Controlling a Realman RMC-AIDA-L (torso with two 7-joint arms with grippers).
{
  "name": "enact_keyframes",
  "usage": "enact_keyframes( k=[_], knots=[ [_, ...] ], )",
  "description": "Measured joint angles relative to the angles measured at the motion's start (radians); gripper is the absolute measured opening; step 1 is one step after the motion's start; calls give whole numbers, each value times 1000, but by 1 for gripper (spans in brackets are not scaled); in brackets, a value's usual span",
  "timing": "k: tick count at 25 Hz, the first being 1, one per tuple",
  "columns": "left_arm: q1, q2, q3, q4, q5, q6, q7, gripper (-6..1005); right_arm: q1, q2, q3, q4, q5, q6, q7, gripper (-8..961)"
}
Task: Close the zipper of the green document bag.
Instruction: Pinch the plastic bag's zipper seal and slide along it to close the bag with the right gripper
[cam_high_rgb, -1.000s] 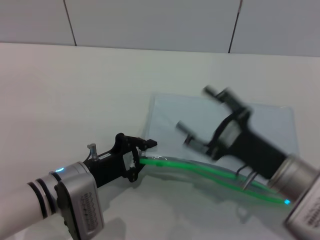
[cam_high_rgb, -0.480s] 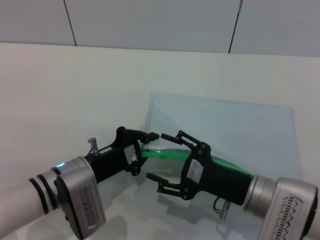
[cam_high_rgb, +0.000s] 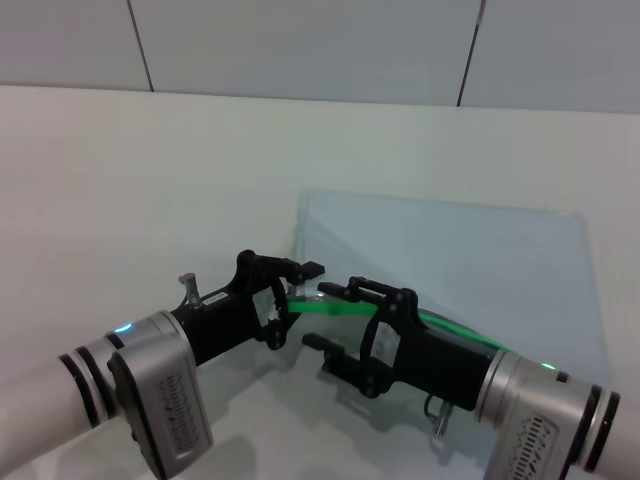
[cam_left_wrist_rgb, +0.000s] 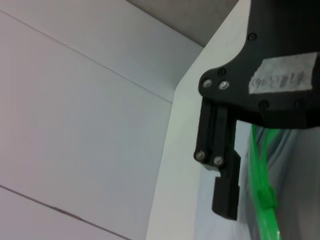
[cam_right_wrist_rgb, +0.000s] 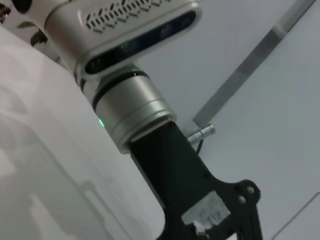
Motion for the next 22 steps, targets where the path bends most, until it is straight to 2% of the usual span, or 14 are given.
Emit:
enact_keyframes(
  k=[9,22],
  knots=[
    [1,0,0,0,1,7,0,53,-14,0,20,5,0,0,-70,394],
    [2,1,6,0,3,21,0,53,-26,2,26,12,-2,1,-196,260]
  ],
)
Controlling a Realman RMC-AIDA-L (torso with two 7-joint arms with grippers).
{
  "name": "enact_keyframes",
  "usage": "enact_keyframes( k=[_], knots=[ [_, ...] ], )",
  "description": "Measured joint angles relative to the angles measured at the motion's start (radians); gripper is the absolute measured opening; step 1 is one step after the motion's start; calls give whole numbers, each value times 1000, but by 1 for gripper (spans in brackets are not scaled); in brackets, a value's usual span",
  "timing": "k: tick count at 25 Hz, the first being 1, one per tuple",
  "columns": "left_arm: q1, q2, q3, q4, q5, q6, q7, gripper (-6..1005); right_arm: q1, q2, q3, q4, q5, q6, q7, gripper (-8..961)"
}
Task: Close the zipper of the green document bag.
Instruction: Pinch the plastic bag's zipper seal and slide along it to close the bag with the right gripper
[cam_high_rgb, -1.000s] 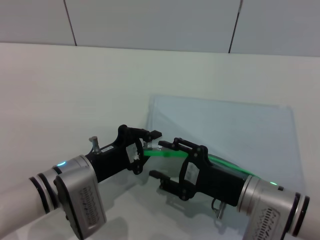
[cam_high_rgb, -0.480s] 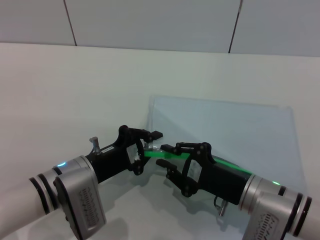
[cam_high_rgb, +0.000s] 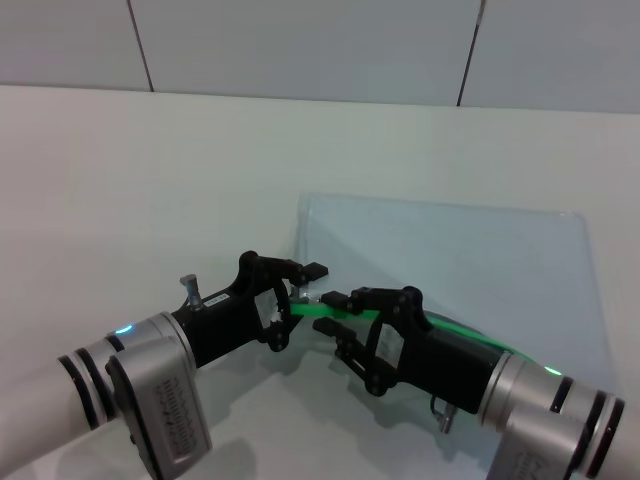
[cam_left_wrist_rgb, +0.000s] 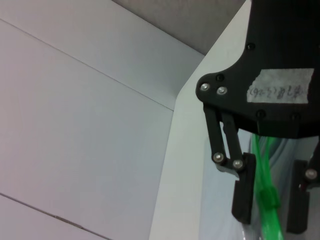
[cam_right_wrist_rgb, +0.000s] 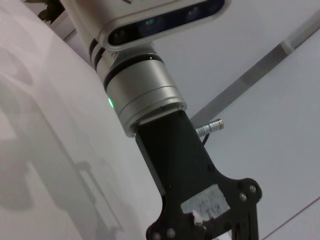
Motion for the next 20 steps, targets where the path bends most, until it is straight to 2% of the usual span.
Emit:
enact_keyframes(
  k=[20],
  knots=[
    [-1,0,2,0,0,1,2,53,-42,3,31,22,0,1,-213,181]
  ],
)
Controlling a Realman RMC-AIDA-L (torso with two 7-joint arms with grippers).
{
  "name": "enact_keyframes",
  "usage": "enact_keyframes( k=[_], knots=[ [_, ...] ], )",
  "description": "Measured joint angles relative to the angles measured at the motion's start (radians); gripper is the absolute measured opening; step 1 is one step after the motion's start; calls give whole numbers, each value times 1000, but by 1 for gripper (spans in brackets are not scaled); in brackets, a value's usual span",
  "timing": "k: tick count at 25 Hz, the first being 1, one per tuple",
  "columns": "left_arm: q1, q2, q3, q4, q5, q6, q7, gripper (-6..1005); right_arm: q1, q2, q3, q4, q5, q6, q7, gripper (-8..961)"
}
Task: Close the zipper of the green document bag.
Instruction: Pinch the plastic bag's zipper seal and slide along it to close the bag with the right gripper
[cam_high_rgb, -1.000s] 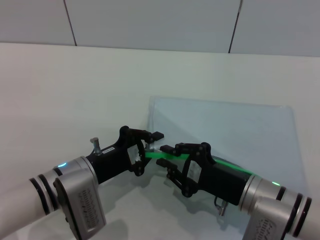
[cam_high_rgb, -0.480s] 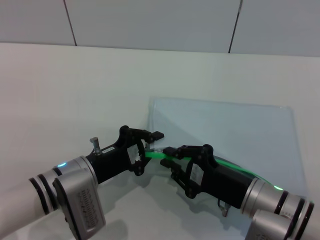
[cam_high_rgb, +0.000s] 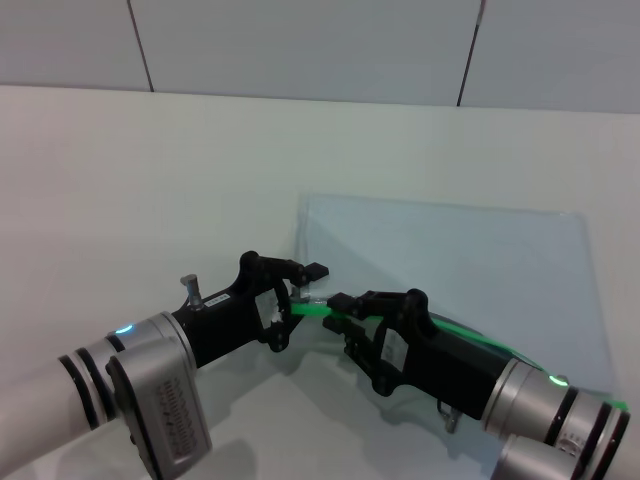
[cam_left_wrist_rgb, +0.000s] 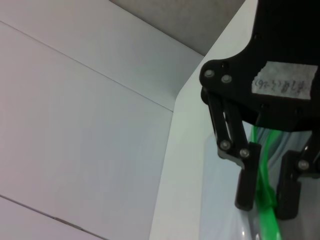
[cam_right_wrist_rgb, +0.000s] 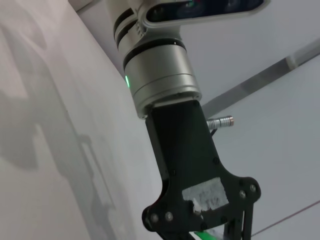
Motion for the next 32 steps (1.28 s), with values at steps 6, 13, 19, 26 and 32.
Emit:
enact_keyframes(
  k=[6,13,19,26,32],
  knots=[
    [-1,0,1,1,1,3,0,53,0,0,0,2,0,0,-18,176],
    [-2,0,3,3,2,8,-1,52,1,2,0,2,0,0,-42,176],
    [-2,0,3,10,12,9,-2,52,-1,2,0,5,1,9,-63,111],
    [2,0,3,11,13,9,-3,52,-3,3,0,20,8,26,-86,78],
    [3,0,3,8,14,10,-2,52,-18,2,5,31,12,16,-115,79]
  ],
)
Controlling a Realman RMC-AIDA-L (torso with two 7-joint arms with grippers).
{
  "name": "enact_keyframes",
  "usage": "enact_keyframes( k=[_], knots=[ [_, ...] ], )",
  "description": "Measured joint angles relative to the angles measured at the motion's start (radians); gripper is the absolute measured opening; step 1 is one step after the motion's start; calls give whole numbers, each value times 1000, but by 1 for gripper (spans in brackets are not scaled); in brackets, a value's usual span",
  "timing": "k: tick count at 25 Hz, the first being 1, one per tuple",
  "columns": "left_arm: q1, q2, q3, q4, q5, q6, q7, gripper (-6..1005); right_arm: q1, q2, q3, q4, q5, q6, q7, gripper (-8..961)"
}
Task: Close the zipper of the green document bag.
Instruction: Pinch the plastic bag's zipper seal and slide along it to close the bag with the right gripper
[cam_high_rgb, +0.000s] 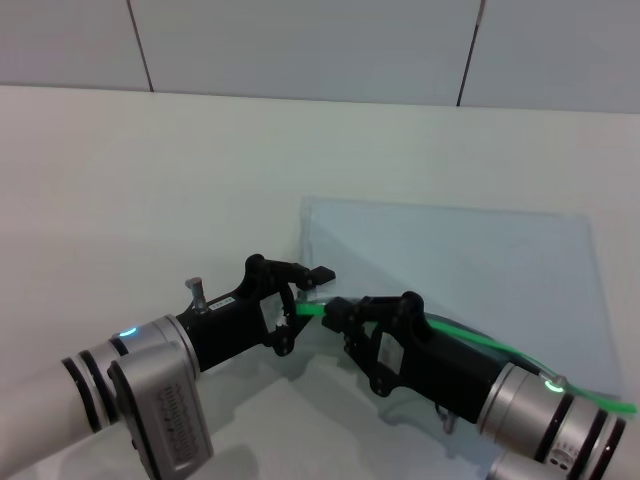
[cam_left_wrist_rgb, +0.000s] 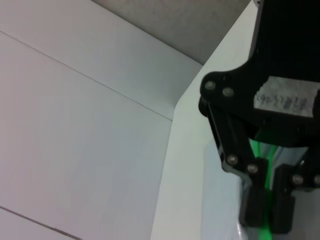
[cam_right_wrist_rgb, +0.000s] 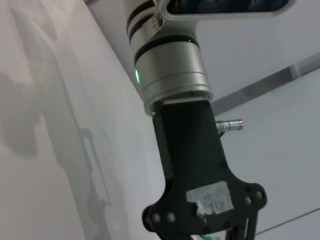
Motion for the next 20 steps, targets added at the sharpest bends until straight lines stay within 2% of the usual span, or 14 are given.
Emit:
enact_keyframes(
  k=[20],
  knots=[
    [7,0,-7,-5,-4,-1,7,52,-59,-7,49,25,0,-2,-60,77]
  ],
)
